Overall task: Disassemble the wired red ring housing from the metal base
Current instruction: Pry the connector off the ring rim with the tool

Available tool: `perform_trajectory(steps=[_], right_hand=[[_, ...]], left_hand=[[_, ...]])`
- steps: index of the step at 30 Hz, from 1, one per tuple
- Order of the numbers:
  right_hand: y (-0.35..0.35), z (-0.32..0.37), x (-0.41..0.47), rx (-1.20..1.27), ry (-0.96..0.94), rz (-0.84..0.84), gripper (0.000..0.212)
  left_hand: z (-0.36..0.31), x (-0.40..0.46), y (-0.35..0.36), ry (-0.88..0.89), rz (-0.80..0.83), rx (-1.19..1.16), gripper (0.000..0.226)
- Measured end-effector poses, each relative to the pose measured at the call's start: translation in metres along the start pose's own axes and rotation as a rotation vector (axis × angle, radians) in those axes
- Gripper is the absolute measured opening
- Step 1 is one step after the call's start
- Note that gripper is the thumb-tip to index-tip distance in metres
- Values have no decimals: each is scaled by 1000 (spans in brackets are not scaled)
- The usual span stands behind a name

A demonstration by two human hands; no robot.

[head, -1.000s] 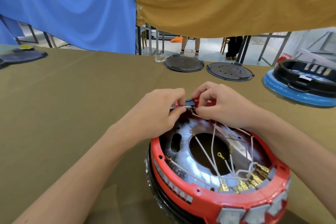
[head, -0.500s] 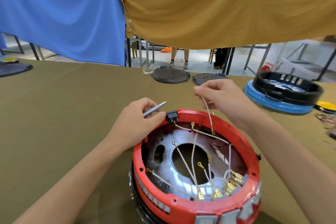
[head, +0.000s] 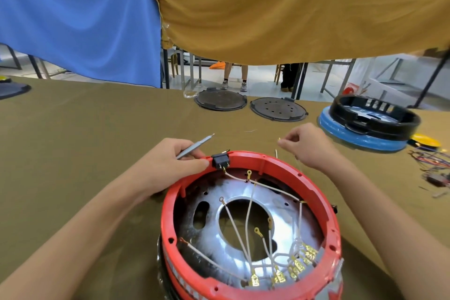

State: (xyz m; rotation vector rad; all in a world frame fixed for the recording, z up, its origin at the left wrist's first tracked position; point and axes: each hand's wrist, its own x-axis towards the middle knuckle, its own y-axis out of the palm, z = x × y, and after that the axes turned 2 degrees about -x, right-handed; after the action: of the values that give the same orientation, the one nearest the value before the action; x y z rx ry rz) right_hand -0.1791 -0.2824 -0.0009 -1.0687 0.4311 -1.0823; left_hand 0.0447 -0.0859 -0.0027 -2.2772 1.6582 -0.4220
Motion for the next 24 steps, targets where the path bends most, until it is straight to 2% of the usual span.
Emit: perform_trajectory(steps=[4, 8, 10, 12, 15, 17, 19, 22, 24], right_hand=[[17, -8, -1, -30, 82, 80, 23], [6, -6, -2, 1, 131, 40, 34], [-10, 2, -2, 55, 85, -22, 30], [-27, 16, -5, 213, 4, -41, 22], [-41, 47, -20, 384, -194, 103, 14], [-40, 67, -31, 311, -351, 229, 12], [-34, 81, -41, 170, -451, 280, 13], [-23, 94, -54, 1, -474, 303, 17], [-16, 99, -61, -56, -461, 318, 21]], left_hand=[[-2, 0, 3, -21, -13, -5, 13], [-3, -1, 7, -32, -7, -14, 18], [-3, -1, 8, -29, -23, 1, 27], [-5, 0, 9, -11, -65, 23, 31], [-8, -1, 8, 72, -102, 63, 36], [-10, -3, 5, 137, -98, 103, 34], [-13, -6, 1, 203, -82, 189, 29], [-16, -8, -7, 290, -54, 347, 28], [-16, -10, -10, 317, -32, 349, 27]])
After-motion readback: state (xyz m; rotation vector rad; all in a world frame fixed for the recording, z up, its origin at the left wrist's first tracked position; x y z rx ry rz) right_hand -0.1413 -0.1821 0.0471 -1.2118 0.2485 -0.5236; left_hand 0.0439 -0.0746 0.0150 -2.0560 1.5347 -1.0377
